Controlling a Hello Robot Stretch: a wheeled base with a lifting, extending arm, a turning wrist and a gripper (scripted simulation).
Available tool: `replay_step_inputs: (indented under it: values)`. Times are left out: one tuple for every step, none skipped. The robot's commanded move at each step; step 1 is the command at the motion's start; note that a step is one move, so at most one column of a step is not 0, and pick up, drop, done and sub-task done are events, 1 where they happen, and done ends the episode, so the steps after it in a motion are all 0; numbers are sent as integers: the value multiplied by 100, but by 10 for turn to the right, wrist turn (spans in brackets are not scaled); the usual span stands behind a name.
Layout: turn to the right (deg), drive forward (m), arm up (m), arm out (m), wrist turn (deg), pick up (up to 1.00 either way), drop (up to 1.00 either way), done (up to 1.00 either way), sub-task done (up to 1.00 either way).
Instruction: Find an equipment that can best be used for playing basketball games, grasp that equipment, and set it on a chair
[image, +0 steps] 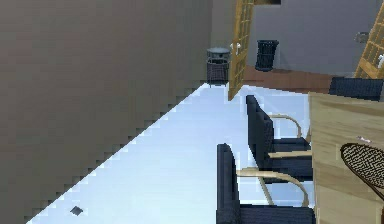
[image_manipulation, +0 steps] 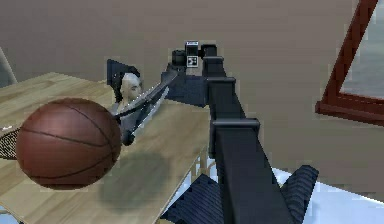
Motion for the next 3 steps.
replay_step_inputs:
  values:
    - [0, 0, 0, -46, 0, 0, 0, 0, 0]
    - [-450, 0, 0, 0, 0, 0, 0, 0, 0]
    - [-450, 0, 0, 0, 0, 0, 0, 0, 0]
